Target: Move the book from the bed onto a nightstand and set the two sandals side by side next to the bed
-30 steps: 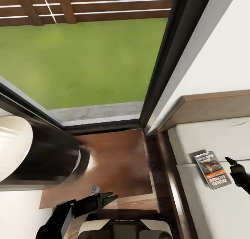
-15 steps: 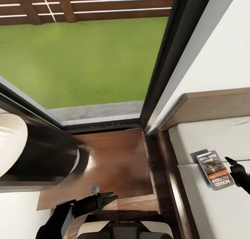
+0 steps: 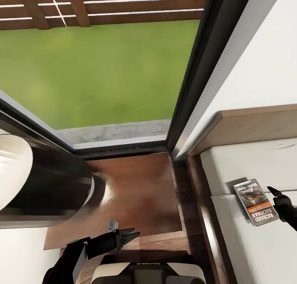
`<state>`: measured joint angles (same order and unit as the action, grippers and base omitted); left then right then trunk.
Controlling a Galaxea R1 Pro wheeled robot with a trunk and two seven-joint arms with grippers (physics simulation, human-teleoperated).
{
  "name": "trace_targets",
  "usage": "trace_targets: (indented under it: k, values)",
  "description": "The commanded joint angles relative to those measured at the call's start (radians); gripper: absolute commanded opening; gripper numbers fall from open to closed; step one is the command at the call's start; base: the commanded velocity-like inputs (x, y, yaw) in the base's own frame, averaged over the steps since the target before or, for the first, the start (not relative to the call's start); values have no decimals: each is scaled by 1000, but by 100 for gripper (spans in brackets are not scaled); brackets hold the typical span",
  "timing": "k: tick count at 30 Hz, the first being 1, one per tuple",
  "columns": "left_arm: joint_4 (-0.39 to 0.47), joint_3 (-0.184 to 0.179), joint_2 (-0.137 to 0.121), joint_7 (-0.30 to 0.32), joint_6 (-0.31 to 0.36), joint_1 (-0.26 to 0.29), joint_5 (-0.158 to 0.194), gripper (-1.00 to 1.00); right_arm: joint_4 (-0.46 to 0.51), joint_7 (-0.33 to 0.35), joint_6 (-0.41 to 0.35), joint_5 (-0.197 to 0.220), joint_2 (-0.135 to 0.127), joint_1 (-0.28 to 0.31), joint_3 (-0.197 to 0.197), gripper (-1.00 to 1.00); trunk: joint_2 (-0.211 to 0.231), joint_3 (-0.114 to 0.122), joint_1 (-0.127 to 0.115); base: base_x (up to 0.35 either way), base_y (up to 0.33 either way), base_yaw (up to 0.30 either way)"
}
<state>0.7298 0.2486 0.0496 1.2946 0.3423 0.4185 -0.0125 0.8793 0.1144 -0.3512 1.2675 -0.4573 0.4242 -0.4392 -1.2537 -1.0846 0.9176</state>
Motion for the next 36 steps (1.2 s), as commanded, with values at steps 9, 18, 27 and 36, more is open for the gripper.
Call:
trace_targets:
  k: [9,18,27,36]
  values:
    - [0,4,1,5,11,0,-1,100,0,1,-6,4,0,1,-3,100,0,0,0,0,0,0]
    - [0,4,1,5,11,0,-1,100,0,1,-8,4,0,0,-3,100,0,-2,0,0,0,-96]
    - [0,4,1,5,11,0,-1,100,0,1,-8,4,0,1,-3,100,0,-2,0,0,0,-17]
    - [0,4,1,5,11,0,-1,100,0,1,-8,4,0,0,-3,100,0,-2,0,0,0,-1]
